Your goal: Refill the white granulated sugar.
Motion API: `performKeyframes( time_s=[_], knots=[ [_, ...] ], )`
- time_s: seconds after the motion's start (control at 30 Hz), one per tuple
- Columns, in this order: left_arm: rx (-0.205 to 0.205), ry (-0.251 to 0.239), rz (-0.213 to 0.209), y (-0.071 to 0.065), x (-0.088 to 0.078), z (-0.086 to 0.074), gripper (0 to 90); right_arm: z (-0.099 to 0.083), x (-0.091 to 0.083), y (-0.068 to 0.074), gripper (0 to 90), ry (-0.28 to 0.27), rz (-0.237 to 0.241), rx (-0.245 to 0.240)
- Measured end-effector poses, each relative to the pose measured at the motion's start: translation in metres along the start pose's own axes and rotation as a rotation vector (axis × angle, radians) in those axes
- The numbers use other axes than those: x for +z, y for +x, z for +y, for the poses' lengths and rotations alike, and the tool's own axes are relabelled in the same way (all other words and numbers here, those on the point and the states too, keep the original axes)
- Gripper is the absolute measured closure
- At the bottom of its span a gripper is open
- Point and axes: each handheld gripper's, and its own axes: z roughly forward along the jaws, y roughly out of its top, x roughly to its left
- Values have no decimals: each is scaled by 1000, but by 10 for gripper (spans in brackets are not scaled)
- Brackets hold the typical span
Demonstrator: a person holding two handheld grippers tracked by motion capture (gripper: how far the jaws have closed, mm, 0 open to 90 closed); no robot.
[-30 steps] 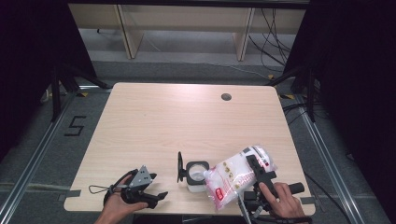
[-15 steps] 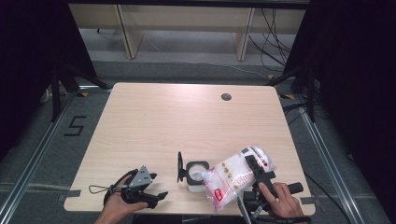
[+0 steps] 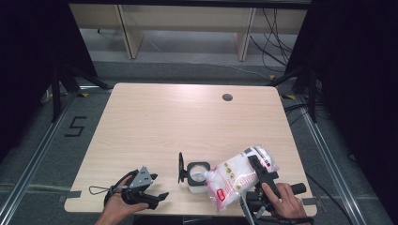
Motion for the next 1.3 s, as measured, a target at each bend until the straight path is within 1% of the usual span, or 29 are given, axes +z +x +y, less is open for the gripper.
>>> performKeyframes(
  time_s=[0.03,0.07,0.1,0.2,0.23,0.3,0.37,0.4,0.47,0.53,0.57,0.6,0.67,0.7,0.73,0.77,0.8,0.83,0.87,0.9,0.93,1.0,1.03,1.07,1.1,1.13,1.17,1.23,1.3],
  knots=[
    [2,5,2,0,0,0,224,-1,1,2,419,-5,-7,21],
    [9,6,2,1,0,0,225,-2,1,0,420,10,3,-2],
    [1,-1,0,0,0,0,225,-3,2,2,420,-4,-15,22],
    [4,6,4,0,0,0,225,-4,1,1,420,-5,-16,20],
    [-11,-7,-4,-1,1,0,225,-3,1,1,420,4,-7,25],
    [0,-1,2,0,0,0,224,-2,-1,1,420,1,-8,21],
    [9,9,4,1,-1,0,224,-1,-1,-4,420,-12,-12,-43],
    [0,3,1,0,0,0,225,-2,-1,1,420,10,5,35],
    [3,-2,2,0,0,0,225,-1,0,-1,420,-31,-25,1],
    [1,1,0,0,0,0,225,-1,-1,-2,420,-10,-7,10],
    [1,4,2,0,0,0,225,-2,-2,3,420,17,3,78],
    [-13,-9,-5,-1,0,0,225,-2,0,-1,420,1,3,27],
    [0,-2,2,0,0,0,225,-3,-1,0,420,1,-1,22],
    [1,-1,0,0,0,0,225,-4,1,-3,420,-24,-17,-19],
    [1,8,7,0,0,0,224,-4,0,-3,420,2,-1,-5],
    [-14,-6,-4,-1,1,0,225,-4,0,-3,420,6,1,-15],
    [10,8,3,1,-1,0,225,-4,0,1,420,13,4,33],
    [-1,-3,-2,0,0,0,225,-3,-1,-1,420,5,2,-6],
    [1,1,1,0,0,0,225,-2,-1,1,420,-1,-3,19],
    [4,8,7,0,0,0,225,-2,0,1,420,-24,-17,13],
    [-1,3,1,0,0,0,224,0,-1,1,421,1,4,33],
    [-1,-2,5,0,-1,0,225,1,-1,0,420,-10,-2,20],
    [10,-5,-3,0,-1,0,225,1,-2,-2,420,-11,-1,-17],
    [25,0,2,1,-1,0,225,0,-3,2,420,9,9,49],
    [22,2,2,1,-1,0,225,-2,0,-1,421,-26,-14,13],
    [22,-1,2,1,-1,0,225,-2,-2,2,421,15,3,68],
    [21,-3,3,1,-1,0,225,-3,0,-2,421,-8,-2,5],
    [23,-4,2,1,-1,1,225,-4,-1,1,421,14,1,43],
    [6,3,6,0,-1,0,225,-5,0,1,421,6,-4,43]
  ],
)
